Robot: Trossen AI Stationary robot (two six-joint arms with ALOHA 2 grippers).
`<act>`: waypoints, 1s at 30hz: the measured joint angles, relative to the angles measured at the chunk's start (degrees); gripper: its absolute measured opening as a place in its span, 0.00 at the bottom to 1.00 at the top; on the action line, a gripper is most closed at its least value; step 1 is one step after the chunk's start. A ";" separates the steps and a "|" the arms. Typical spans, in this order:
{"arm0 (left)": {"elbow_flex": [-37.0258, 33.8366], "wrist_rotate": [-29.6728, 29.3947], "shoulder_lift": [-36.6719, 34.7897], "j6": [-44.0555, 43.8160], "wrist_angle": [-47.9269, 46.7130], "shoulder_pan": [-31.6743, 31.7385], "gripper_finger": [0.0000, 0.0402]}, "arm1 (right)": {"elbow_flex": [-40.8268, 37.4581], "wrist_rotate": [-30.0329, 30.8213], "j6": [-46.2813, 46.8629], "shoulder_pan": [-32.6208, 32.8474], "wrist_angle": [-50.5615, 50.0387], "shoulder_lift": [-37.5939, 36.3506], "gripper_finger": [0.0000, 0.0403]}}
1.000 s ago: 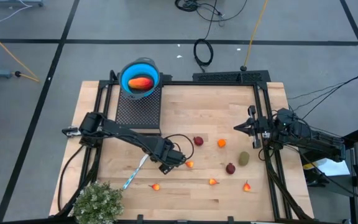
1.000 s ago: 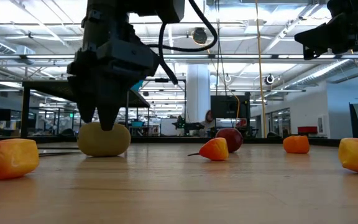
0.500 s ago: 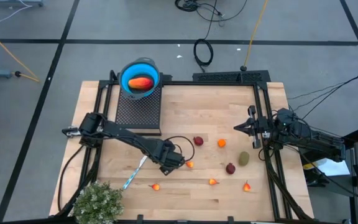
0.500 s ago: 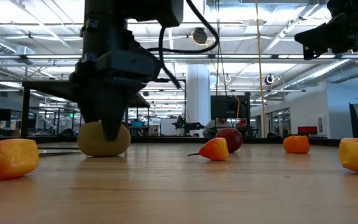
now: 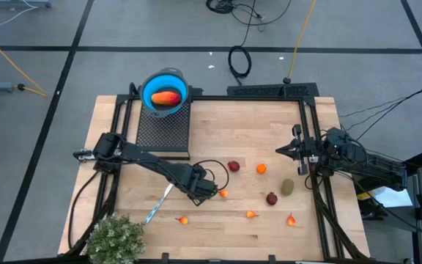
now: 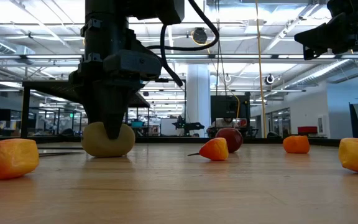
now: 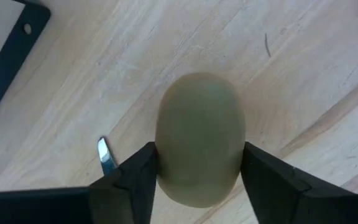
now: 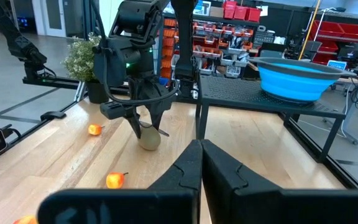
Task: Pick & Place Fruit
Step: Put the brown kiwi into the blue strainer bowl on the shelf
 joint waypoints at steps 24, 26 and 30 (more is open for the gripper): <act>0.17 4.26 -10.20 3.12 1.06 -1.05 0.44 | 0.00 0.02 0.02 0.04 0.39 0.03 0.00; 0.17 4.26 -13.63 3.23 3.02 -1.61 0.44 | 0.00 0.03 0.15 0.04 0.46 0.02 0.00; 0.20 2.34 -20.22 2.55 9.45 -2.70 0.44 | 0.00 0.02 0.19 0.04 0.48 0.02 0.00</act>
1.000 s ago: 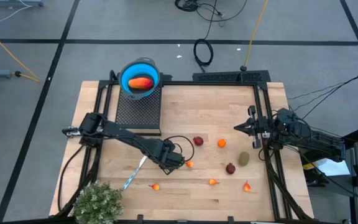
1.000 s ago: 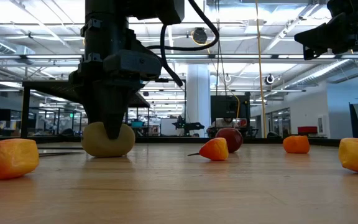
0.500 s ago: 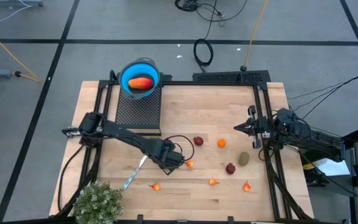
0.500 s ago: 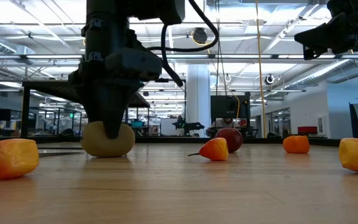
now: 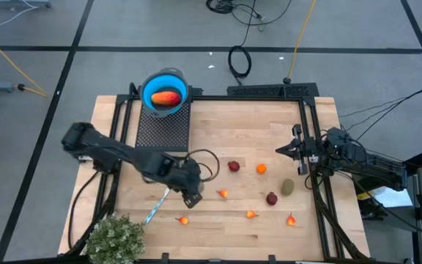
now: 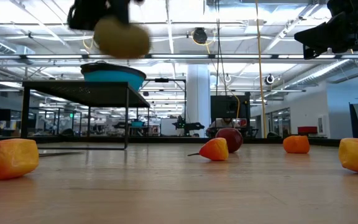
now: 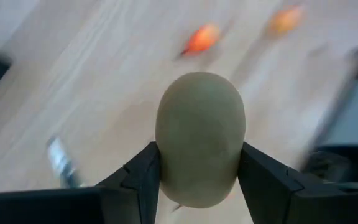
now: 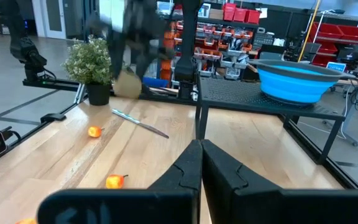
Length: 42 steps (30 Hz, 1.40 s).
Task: Pick & Place Fruit
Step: Put the brown kiwi into the blue strainer bowl on the shelf
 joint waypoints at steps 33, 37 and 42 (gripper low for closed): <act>0.07 24.95 -8.77 56.11 72.40 -3.44 0.44 | 0.00 -0.04 -0.07 0.00 -0.03 0.00 0.00; 0.07 29.56 -8.77 60.39 75.11 -3.48 0.44 | 0.00 -0.03 -0.21 0.00 -0.04 0.00 0.00; 0.07 30.74 -8.77 62.02 75.42 -3.44 0.44 | 0.00 -0.02 -0.23 0.00 -0.04 0.00 0.00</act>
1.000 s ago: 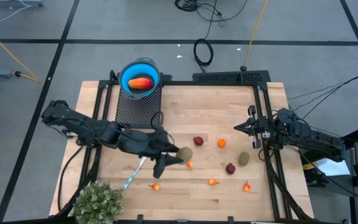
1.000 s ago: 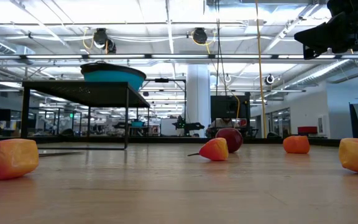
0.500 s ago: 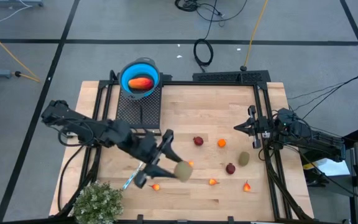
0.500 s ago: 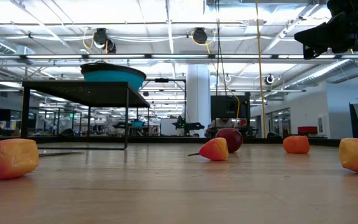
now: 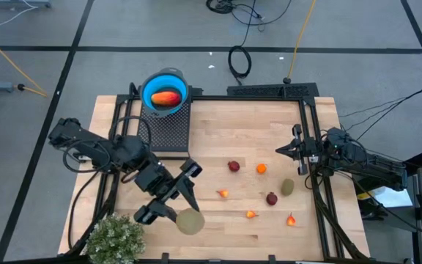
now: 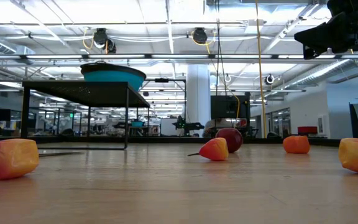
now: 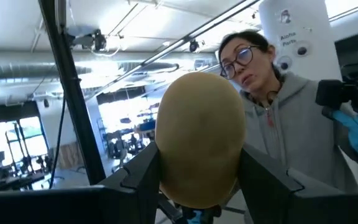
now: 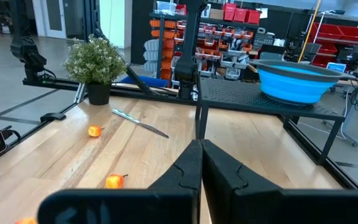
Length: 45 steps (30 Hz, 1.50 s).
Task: Pick & Place Fruit
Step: Put the brown kiwi into the blue strainer bowl on the shelf
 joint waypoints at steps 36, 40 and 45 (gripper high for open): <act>0.00 -43.04 0.00 -63.43 -79.74 18.85 0.44 | 0.00 0.09 0.00 0.02 -0.02 0.00 0.00; 0.00 -42.99 -0.10 -58.47 -80.24 22.81 0.44 | 0.00 0.46 0.00 0.02 -0.02 0.00 0.00; 3.08 -43.06 -0.48 -51.22 -81.32 28.08 0.44 | 0.00 0.50 -0.01 0.02 -0.02 0.00 0.00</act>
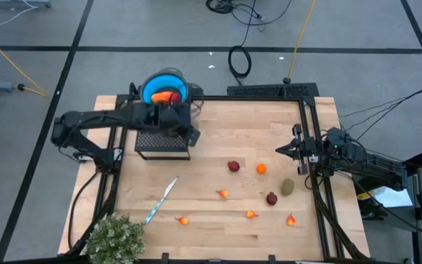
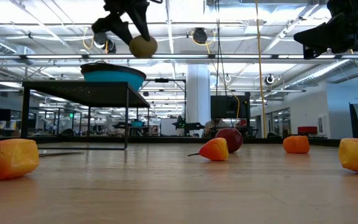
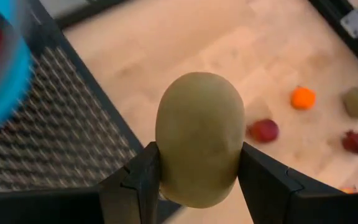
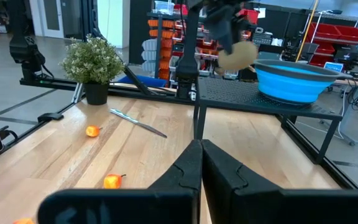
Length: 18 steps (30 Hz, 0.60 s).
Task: Pick & Place Fruit
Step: Put the brown kiwi into the blue strainer bowl on the shelf
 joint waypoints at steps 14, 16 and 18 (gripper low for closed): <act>8.89 -8.68 -0.04 23.55 -2.37 16.08 0.44 | 0.00 0.07 -0.43 0.00 0.00 0.01 0.00; 8.89 -9.16 -0.04 26.56 -2.41 18.56 0.44 | 0.00 0.07 -0.43 0.00 0.00 0.00 0.00; 8.89 -9.16 -0.04 31.13 -2.41 20.97 0.44 | 0.00 0.07 -0.43 -0.02 0.00 0.02 0.00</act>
